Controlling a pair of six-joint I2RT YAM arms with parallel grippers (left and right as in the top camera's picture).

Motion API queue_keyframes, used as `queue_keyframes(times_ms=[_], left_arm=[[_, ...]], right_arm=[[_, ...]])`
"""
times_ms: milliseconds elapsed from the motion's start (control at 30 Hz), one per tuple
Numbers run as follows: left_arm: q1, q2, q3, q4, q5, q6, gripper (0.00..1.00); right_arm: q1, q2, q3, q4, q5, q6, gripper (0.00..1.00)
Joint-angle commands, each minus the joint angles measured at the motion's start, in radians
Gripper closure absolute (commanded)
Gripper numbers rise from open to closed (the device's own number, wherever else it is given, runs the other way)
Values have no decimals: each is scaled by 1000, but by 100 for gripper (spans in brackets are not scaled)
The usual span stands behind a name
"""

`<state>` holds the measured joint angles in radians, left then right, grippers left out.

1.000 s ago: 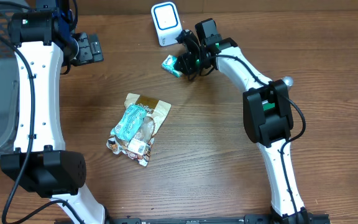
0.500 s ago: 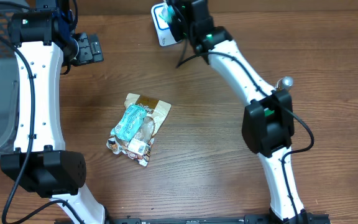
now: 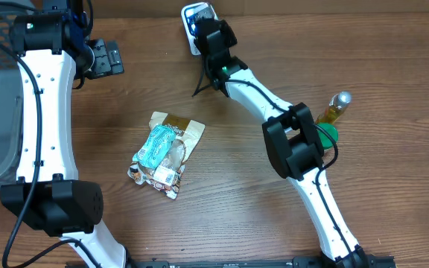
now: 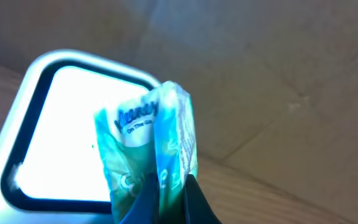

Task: Scan the item barcode
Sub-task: 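Bring the Kleenex pack down and set it on the table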

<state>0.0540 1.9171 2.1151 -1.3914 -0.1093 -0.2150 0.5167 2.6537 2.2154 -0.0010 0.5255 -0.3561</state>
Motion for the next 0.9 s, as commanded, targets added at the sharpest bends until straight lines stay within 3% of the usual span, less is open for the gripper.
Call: queue_keyframes(times_ms=[0,133,233,300,367,433,567,633,867], left_arm=[[-3,-15,13,1,-2,-10,0],[-3,-15,13,1,-2,-10,0],[-3,-15,13,1,-2,-10,0],[-3,-15,13,1,-2,-10,0],[-3,-15,13,1,-2,-10,0],[-3,-15,13,1,-2,-10,1],[-3,-15,13,1,-2,-10,0],[-3,-15,13,1,-2,-10,1],[-3,-15,13,1,-2,-10,0]], right_arm=[[1,-33,11,81,24,-19,96],[2,-177,11,5,23,28,96],[2,-330,11,-192,23,170,96],[-2,-410,11,-368,11,268,96],[-27,-517,11,-726,-92,430,96],[-51,-549,11,-955,-192,536,96],[-105,-535,-37,-1358,-373,603,96],[-137,-531,-173,-1430,-445,603,96],[-146,-531,-515,-1311,-483,604,96]])
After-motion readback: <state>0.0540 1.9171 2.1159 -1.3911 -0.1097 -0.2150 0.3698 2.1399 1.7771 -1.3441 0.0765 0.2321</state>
